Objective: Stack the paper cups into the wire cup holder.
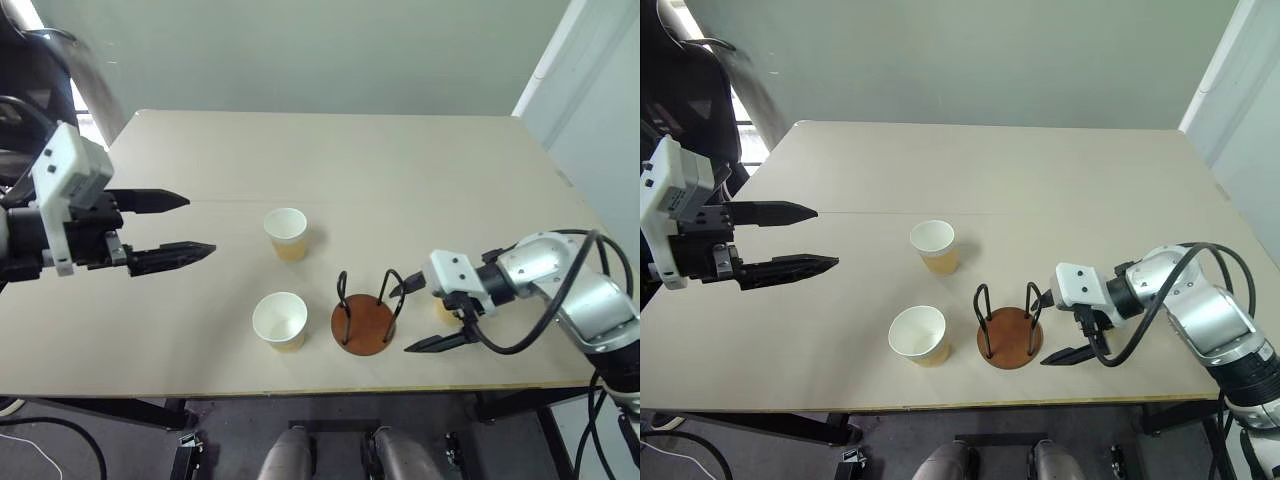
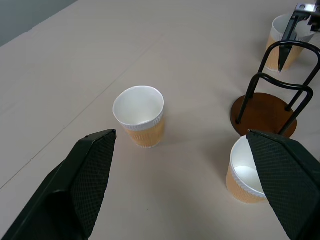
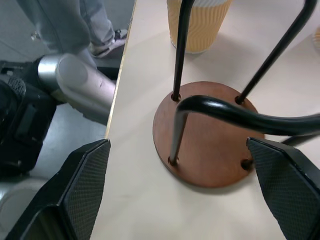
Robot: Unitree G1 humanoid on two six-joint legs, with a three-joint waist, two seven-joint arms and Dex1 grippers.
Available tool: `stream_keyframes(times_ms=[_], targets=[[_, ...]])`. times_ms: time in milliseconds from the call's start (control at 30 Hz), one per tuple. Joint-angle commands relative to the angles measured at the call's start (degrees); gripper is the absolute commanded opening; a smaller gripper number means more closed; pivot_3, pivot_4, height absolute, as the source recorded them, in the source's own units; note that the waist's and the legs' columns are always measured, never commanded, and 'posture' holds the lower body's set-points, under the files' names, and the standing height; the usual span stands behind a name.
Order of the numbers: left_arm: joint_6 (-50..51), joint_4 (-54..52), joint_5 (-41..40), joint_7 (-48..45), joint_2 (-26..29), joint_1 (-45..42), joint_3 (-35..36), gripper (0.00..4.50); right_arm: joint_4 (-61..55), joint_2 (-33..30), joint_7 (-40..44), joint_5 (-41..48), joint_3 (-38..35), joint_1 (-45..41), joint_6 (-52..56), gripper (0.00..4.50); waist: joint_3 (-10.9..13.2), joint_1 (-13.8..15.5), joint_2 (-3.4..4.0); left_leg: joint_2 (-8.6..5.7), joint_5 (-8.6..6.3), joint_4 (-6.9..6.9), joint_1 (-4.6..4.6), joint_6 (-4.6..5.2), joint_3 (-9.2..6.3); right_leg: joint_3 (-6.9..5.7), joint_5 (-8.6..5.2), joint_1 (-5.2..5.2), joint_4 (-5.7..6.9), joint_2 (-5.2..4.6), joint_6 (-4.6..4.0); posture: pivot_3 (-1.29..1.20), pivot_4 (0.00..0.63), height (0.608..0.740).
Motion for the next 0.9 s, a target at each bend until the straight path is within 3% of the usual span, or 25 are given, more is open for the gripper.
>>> stream_keyframes(times_ms=[33, 300, 500, 667, 900], targets=[[-2.1, 0.7, 0.4, -0.8, 0.4, -1.8, -0.4, 4.5, -2.0, -3.0, 1.1, 0.7, -4.4, -2.5, -1.1, 4.49, 0.0, 0.0, 0.0, 0.0, 0.0, 0.0, 0.0, 0.0, 0.0, 0.0, 0.0, 0.0, 0.0, 0.0, 0.0, 0.0, 0.15, 0.74], [-3.6, 1.8, -2.8, -4.4, -0.8, -6.3, -2.9, 4.5, -1.3, -11.4, 3.8, 0.6, -10.4, -4.7, -2.5, 4.49, 0.0, 0.1, 0.01, 0.0, 0.0, -0.03, -0.04, 0.0, 0.0, 0.0, 0.0, -0.03, -0.02, 0.0, 0.0, 0.0, 0.15, 0.74], [-4.2, -1.9, -5.1, -10.2, -0.9, -6.8, -7.7, 4.5, -2.3, -20.0, 3.6, 0.2, -16.5, 3.7, -2.2, 4.49, 0.0, 0.5, -0.02, 0.0, -0.08, -0.04, -0.08, -0.01, -0.01, 0.0, -0.05, 0.0, -0.07, 0.0, 0.13, 0.0, 0.15, 0.74], [-6.4, -2.5, -2.3, -11.8, -1.8, -8.0, -14.3, 4.5, -5.6, -19.8, 0.0, -0.5, -16.3, 10.2, -0.9, 4.49, 0.0, 0.4, -0.01, 0.0, -0.1, -0.03, 0.0, -0.05, 0.0, 0.01, 0.04, 0.03, -0.02, 0.0, 0.37, 0.0, 0.15, 0.74], [-4.6, -5.5, -3.9, -11.3, -1.9, -8.6, -15.4, 4.5, -5.5, -18.2, -2.5, -2.4, -13.6, 11.9, -1.4, 4.49, 0.0, 0.1, -0.03, 0.0, -0.03, 0.03, 0.0, 0.04, 0.01, 0.02, 0.06, 0.07, -0.07, 0.0, 0.55, 0.0, 0.15, 0.74]])
